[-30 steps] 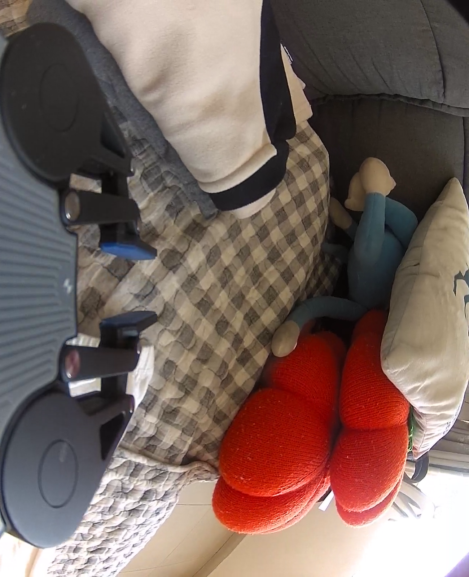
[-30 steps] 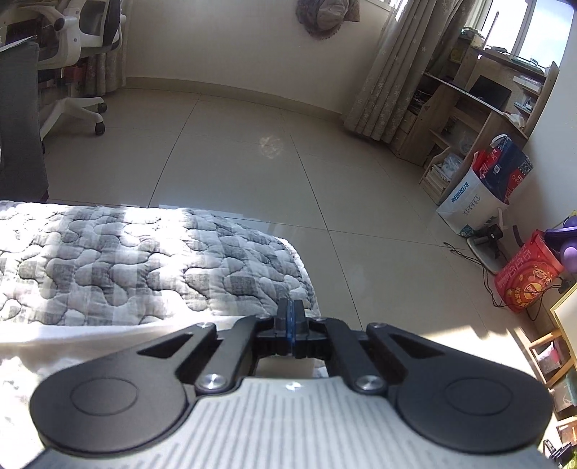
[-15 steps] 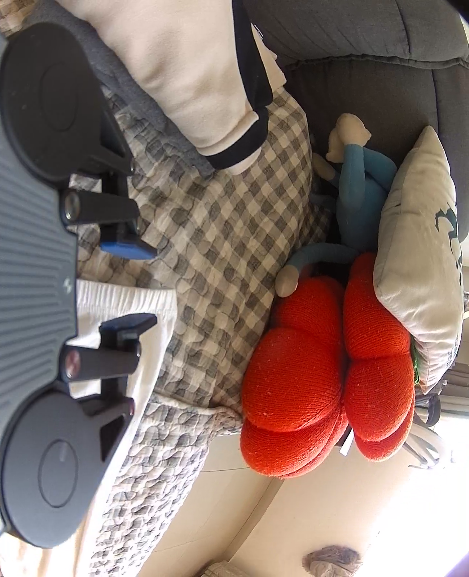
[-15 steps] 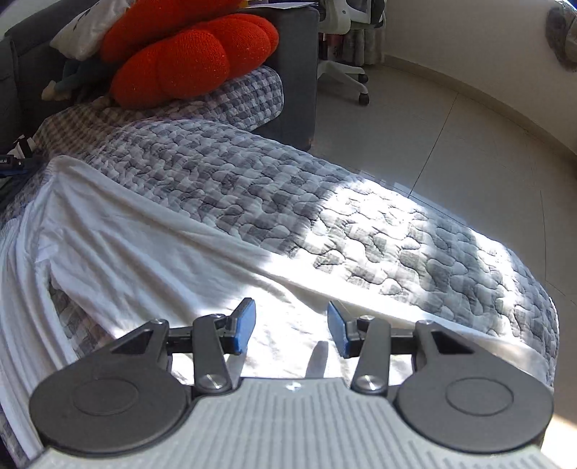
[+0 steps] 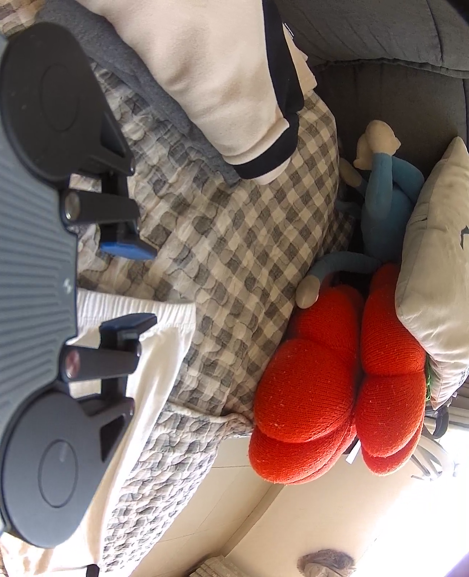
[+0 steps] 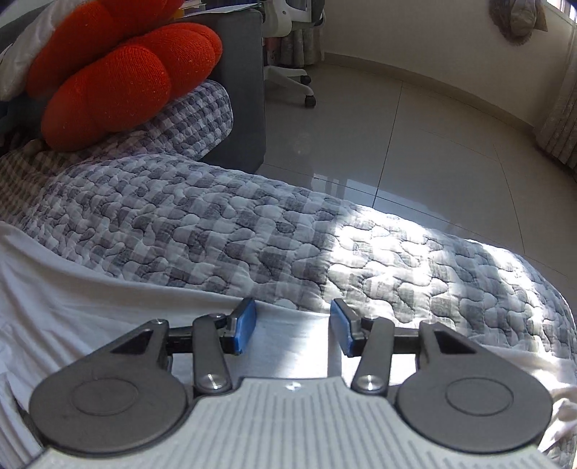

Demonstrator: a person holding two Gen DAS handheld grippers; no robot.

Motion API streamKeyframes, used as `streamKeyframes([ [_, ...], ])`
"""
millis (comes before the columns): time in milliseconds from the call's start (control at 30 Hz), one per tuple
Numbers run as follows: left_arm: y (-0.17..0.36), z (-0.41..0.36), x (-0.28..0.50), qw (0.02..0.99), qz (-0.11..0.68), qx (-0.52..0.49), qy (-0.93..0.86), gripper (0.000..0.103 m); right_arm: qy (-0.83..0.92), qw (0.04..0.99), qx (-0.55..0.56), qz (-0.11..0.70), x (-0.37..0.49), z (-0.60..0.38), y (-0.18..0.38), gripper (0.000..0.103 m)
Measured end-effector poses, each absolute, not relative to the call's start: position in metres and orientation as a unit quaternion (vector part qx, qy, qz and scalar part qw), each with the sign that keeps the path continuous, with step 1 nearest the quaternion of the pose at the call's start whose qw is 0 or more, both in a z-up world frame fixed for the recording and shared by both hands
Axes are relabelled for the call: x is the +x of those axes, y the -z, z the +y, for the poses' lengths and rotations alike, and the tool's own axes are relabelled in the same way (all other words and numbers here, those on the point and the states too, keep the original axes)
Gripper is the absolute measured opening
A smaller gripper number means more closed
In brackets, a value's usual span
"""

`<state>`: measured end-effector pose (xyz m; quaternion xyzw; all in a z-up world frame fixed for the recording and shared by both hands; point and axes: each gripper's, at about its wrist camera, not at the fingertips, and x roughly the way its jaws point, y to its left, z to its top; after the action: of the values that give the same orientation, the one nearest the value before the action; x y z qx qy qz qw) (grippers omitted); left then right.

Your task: Fold clothes

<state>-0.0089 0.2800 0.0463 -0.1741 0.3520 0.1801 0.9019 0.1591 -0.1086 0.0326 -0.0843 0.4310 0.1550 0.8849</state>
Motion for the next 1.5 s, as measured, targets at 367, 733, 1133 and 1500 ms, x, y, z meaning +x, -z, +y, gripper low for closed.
streamKeyframes([
  [367, -0.045, 0.296, -0.017, 0.895, 0.357, -0.206, -0.172, 0.034, -0.144, 0.905, -0.098, 0.388, 0.149, -0.087, -0.052, 0.051],
  [733, -0.044, 0.305, -0.04, 0.879, 0.372, -0.264, -0.142, 0.033, -0.292, 0.848, -0.215, 0.387, 0.089, 0.009, -0.052, 0.051],
  [1133, -0.04, 0.311, -0.096, 0.852, 0.369, -0.342, -0.141, 0.033, -0.393, 0.831, -0.259, 0.298, 0.015, 0.09, -0.072, 0.005],
  [1500, -0.016, 0.321, -0.112, 0.825, 0.389, -0.39, -0.126, 0.034, -0.471, 0.789, -0.253, 0.301, -0.003, 0.168, -0.054, 0.018],
])
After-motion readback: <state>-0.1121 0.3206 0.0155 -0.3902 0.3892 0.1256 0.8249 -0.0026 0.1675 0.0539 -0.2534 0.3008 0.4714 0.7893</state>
